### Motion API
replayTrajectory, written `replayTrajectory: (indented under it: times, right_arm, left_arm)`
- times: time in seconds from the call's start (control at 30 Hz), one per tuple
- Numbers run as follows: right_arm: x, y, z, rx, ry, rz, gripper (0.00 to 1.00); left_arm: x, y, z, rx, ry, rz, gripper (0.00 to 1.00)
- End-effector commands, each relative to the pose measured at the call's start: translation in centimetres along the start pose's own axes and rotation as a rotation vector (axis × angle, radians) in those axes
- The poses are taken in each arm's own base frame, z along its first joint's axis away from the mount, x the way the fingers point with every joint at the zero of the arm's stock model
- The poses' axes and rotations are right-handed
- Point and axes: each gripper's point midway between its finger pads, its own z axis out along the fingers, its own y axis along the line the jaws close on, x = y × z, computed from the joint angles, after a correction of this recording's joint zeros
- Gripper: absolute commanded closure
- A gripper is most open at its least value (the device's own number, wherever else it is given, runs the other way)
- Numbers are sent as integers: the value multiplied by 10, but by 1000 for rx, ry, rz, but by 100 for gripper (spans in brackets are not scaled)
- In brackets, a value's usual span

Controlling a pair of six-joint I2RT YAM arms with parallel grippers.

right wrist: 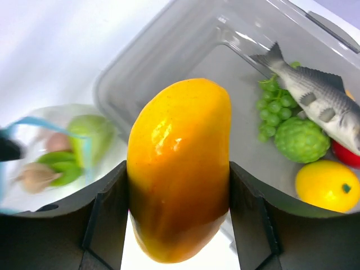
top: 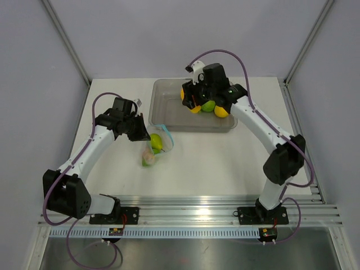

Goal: Place the food in the zip-top bag and seal the zipper
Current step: Pick up the fake fruit from the bin, then place the fake fruit in the zipper food storage bag.

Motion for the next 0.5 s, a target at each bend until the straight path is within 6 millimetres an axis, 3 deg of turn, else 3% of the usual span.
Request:
replayTrajectory:
  times: [0.0, 0.13, 0.27, 0.4, 0.47]
  right_arm:
    - [-12, 47, -32, -130, -66, 95, 59]
    - [-3, 84, -47, -135, -40, 271, 56]
    - [15, 135, -44, -213, -19, 341, 55]
    - [25, 161, -35, -248, -13, 412, 55]
    - [31, 165, -26, -240, 11, 459, 55]
  left_arm:
    - [-16, -16, -8, 53, -50, 31, 100]
    - [-16, -19, -8, 70, -45, 26, 100]
    - [-17, -22, -10, 83, -45, 25, 100]
    - [-17, -23, -11, 87, -50, 29, 100]
    - [-16, -23, -10, 88, -48, 29, 100]
